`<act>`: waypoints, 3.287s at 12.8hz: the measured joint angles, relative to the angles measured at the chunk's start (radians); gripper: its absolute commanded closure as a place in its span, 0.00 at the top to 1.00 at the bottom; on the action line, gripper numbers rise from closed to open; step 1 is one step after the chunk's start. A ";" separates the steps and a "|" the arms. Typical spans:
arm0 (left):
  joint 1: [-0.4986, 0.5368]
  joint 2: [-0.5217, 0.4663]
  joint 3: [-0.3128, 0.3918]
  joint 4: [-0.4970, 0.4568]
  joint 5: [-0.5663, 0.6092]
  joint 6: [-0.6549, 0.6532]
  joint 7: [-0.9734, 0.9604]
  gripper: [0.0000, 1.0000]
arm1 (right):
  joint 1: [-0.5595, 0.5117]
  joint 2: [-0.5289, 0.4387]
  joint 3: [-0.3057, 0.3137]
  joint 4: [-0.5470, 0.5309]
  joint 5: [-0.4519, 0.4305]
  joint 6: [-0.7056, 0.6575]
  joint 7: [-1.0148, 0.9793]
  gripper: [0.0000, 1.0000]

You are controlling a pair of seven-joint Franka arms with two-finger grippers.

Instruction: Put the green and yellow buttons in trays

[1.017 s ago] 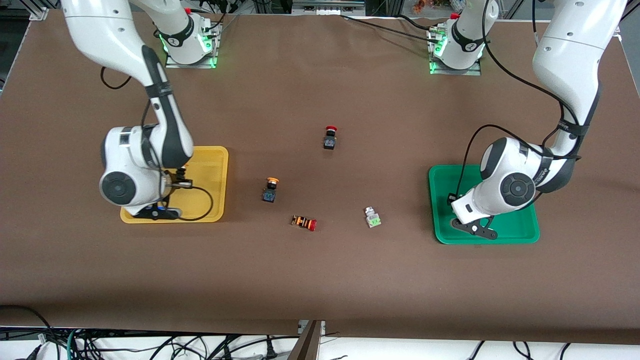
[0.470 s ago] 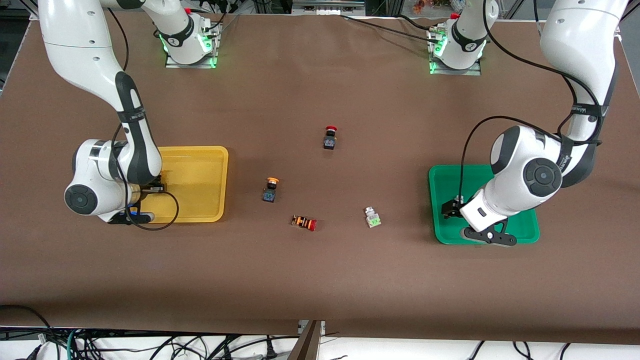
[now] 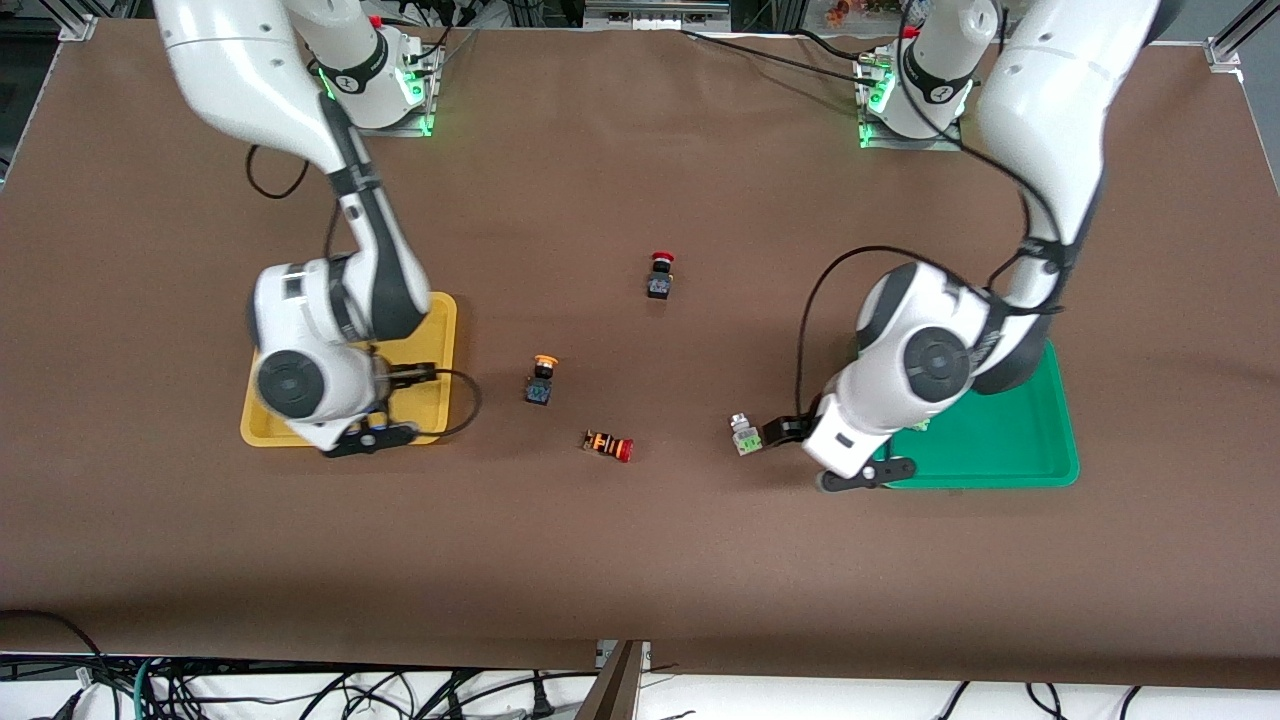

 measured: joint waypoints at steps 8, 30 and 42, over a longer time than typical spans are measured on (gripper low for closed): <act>-0.170 0.130 0.106 0.053 0.001 0.073 -0.073 0.42 | 0.165 0.081 0.002 0.000 0.145 0.227 0.315 1.00; 0.285 -0.057 0.143 -0.183 0.217 -0.148 0.766 1.00 | 0.105 0.068 -0.250 -0.070 0.163 -0.005 -0.165 0.00; 0.284 -0.382 0.064 -0.072 0.123 -0.390 0.759 1.00 | 0.026 -0.007 -0.184 -0.037 0.138 -0.068 -0.180 1.00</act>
